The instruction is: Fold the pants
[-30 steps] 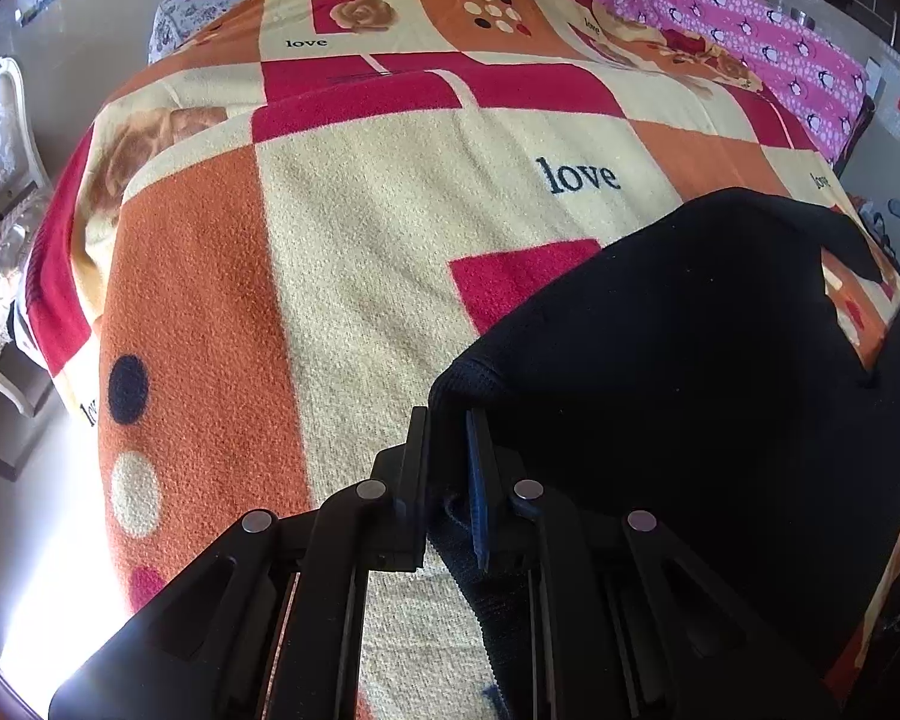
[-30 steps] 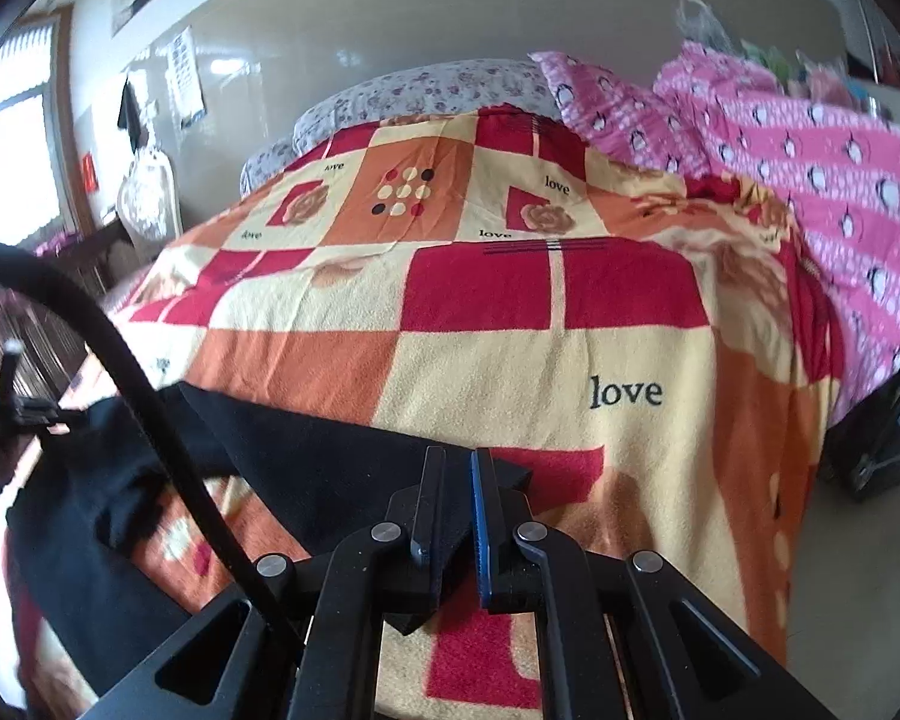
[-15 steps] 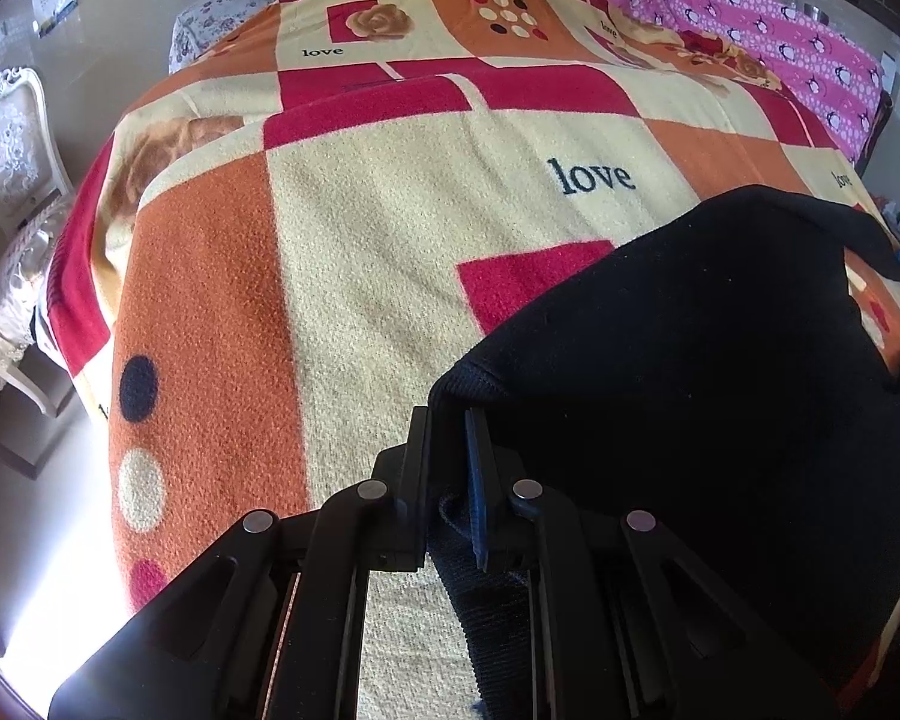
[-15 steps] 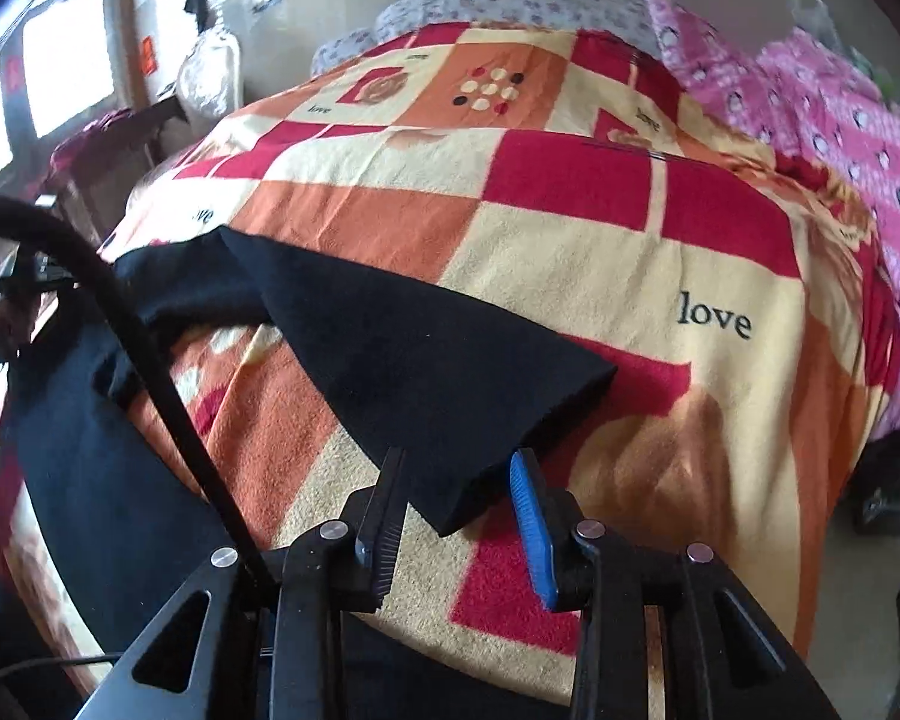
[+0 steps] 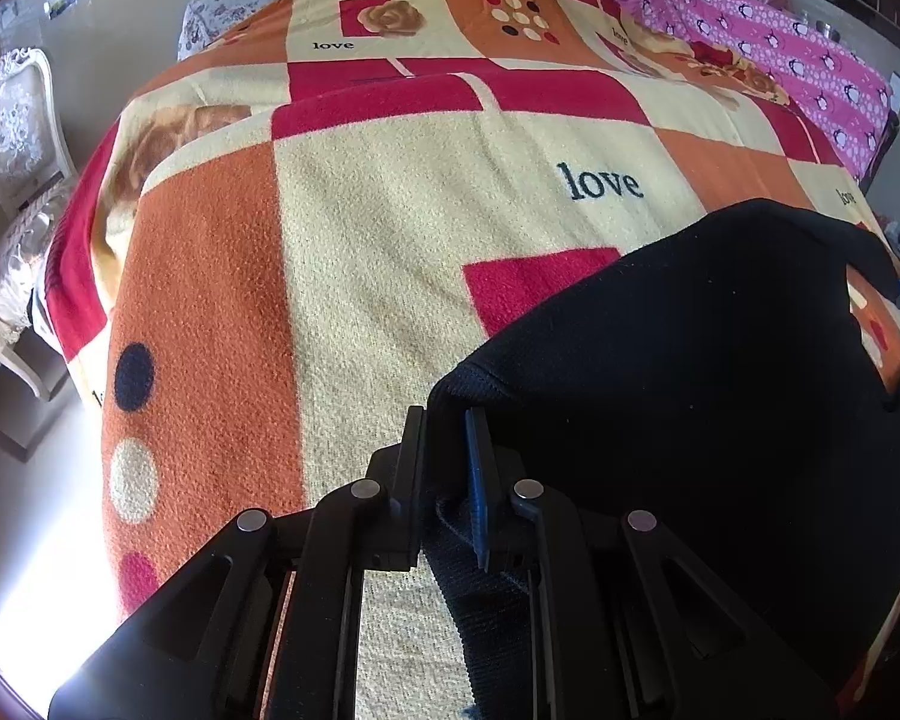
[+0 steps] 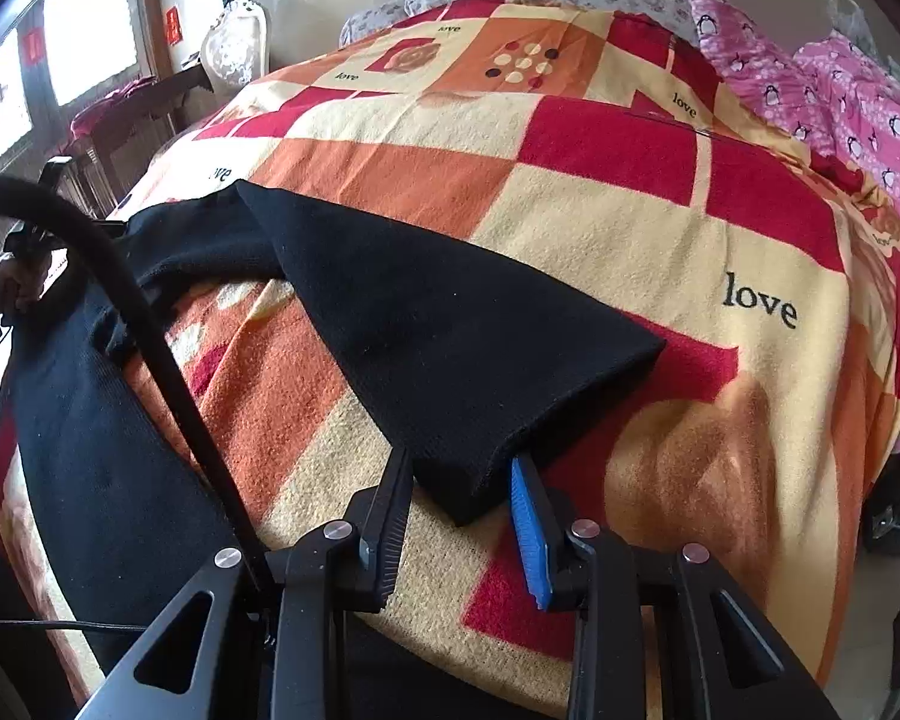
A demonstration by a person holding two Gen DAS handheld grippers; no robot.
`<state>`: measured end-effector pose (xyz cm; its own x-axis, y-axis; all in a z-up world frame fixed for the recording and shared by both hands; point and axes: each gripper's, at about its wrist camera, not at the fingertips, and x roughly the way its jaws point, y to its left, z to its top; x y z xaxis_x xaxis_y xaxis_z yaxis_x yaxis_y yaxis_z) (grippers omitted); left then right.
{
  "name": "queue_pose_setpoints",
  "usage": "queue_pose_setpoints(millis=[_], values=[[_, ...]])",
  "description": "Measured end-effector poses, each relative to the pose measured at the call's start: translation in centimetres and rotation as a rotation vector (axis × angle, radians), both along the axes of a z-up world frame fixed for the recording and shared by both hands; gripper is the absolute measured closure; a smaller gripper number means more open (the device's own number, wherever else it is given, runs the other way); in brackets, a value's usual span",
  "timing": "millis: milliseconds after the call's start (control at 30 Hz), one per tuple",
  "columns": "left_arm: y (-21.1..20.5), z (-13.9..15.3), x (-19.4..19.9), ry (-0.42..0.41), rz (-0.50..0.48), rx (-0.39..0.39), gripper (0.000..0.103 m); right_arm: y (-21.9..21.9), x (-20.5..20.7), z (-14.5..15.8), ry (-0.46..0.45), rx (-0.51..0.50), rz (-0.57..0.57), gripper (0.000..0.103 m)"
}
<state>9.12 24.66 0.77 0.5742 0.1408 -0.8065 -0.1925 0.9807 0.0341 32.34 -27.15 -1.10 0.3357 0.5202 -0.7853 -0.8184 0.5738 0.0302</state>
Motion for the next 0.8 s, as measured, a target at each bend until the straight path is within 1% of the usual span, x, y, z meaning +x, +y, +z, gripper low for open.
queue_pose_setpoints(millis=[67, 100, 133, 200, 233, 267, 333, 367, 433, 500, 533, 567, 667, 800], values=[[0.0, 0.0, 0.0, 0.004, -0.001, 0.003, 0.093, -0.2, 0.2, 0.0, 0.014, 0.012, 0.007, 0.075], [0.0, 0.0, 0.1, 0.006, 0.002, 0.003, 0.093, -0.4, 0.2, 0.0, 0.013, 0.018, 0.010, 0.083], [0.0, 0.0, 0.1, 0.006, 0.005, 0.008, 0.093, -0.4, 0.1, 0.1, 0.005, 0.021, 0.019, 0.093], [-0.5, 0.1, 0.1, 0.002, 0.003, 0.049, 0.093, -0.3, -0.7, 0.4, -0.052, 0.016, 0.045, 0.097], [-0.8, 0.1, 0.0, -0.003, 0.005, 0.075, 0.095, -0.4, -1.2, 0.7, -0.083, 0.018, 0.045, 0.097], [-1.2, 0.2, -0.1, -0.009, 0.005, 0.100, 0.096, -0.5, -1.4, 0.9, -0.098, 0.022, 0.039, 0.097], [-1.9, 0.8, -0.7, -0.041, 0.012, 0.149, 0.097, -1.0, -1.7, 2.0, -0.125, 0.051, 0.012, 0.098], [-2.0, 1.4, -1.1, -0.060, 0.018, 0.161, 0.097, -1.7, -1.8, 2.9, -0.132, 0.080, -0.013, 0.098], [-2.3, 2.8, -2.2, -0.103, 0.023, 0.175, 0.098, -2.9, -1.8, 4.3, -0.124, 0.128, -0.036, 0.098], [-2.7, 4.2, -3.4, -0.123, 0.005, 0.187, 0.098, -4.4, -2.0, 5.9, -0.114, 0.163, -0.056, 0.098], [-3.0, 4.8, -4.0, -0.127, -0.008, 0.207, 0.098, -4.8, -2.2, 6.4, -0.114, 0.171, -0.060, 0.098], [-3.5, 5.5, -4.8, -0.133, -0.019, 0.230, 0.098, -5.4, -2.4, 7.0, -0.114, 0.180, -0.066, 0.098], [-5.1, 7.0, -7.6, -0.165, -0.050, 0.263, 0.098, -7.1, -3.5, 8.4, -0.099, 0.199, -0.071, 0.098], [-7.8, 7.9, -12.8, -0.227, -0.073, 0.283, 0.098, -9.4, -6.5, 8.9, -0.112, 0.196, -0.070, 0.098]])
